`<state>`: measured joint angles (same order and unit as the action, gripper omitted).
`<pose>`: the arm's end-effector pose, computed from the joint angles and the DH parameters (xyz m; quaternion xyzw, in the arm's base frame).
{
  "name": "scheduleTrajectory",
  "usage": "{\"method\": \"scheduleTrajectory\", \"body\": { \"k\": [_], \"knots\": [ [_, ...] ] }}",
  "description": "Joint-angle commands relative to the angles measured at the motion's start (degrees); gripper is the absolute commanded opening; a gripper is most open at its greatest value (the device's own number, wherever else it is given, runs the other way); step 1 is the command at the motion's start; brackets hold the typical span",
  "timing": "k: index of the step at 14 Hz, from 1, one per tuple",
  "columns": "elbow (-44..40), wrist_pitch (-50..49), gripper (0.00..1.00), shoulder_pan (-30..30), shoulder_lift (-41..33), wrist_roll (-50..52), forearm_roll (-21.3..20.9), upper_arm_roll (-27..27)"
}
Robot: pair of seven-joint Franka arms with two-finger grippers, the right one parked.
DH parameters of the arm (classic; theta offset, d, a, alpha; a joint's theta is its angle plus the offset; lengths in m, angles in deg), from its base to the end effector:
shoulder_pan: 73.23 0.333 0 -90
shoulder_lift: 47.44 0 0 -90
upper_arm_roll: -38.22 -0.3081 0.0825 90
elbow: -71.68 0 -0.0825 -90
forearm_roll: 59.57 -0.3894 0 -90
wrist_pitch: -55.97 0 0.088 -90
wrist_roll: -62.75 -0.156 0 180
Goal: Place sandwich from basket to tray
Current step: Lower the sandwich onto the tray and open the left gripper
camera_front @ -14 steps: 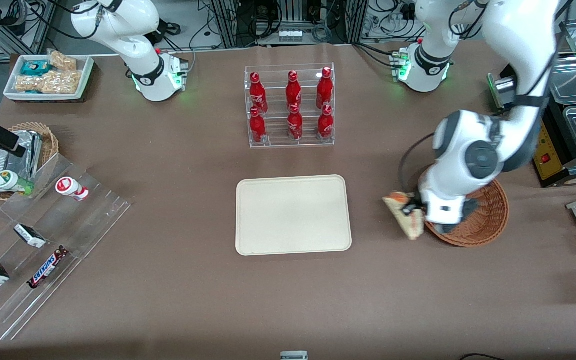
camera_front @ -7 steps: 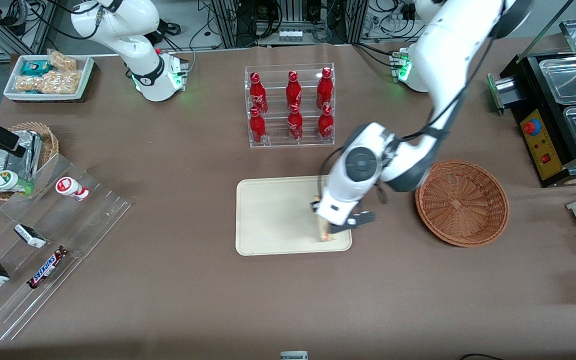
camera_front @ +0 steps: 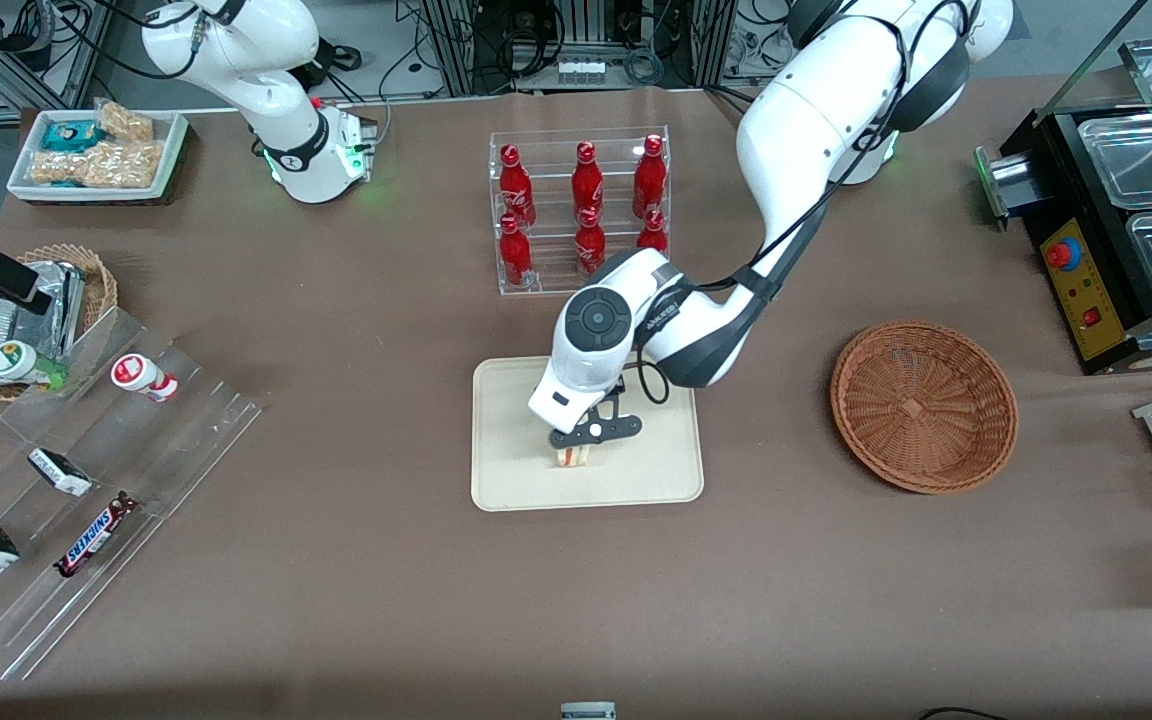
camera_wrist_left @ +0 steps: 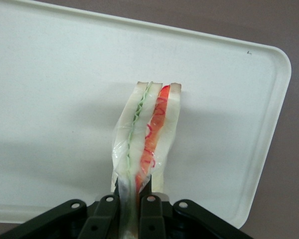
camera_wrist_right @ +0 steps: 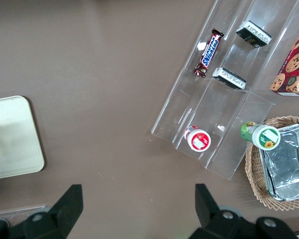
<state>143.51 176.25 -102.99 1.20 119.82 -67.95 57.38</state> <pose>0.5437 -0.5240 0.2146 0.9939 0.0909 -0.0356 0.0520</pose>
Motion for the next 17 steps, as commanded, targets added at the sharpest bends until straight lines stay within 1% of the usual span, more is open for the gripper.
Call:
{"method": "scheduleTrajectory", "body": {
  "k": [1, 4, 5, 6, 7, 8, 11, 14, 17],
  "knots": [
    [-2.4, -1.98, 0.04, -1.0, 1.37, 0.06, -2.76, -0.62],
    [-1.26, -2.51, 0.07, -1.0, 1.63, 0.06, -3.31, -0.62],
    [-0.47, -2.34, 0.11, -0.91, 1.55, 0.15, -3.31, -0.62],
    [-0.46, -2.25, 0.21, -0.91, 1.46, 0.59, -3.22, -0.62],
    [-0.46, -2.25, 0.58, -1.0, 1.37, 0.94, -3.22, -0.62],
    [-0.46, -2.33, 1.0, -1.0, 1.11, 1.73, -3.31, -0.62],
    [-0.72, -3.91, 1.0, -0.56, -1.95, 2.96, -2.78, -0.53],
    [-0.38, -7.07, 1.0, -0.21, -8.97, 2.62, -2.6, -0.7],
    [-0.29, -15.23, 1.0, 0.76, -13.56, 2.17, -3.57, -1.31]
  ]
}}
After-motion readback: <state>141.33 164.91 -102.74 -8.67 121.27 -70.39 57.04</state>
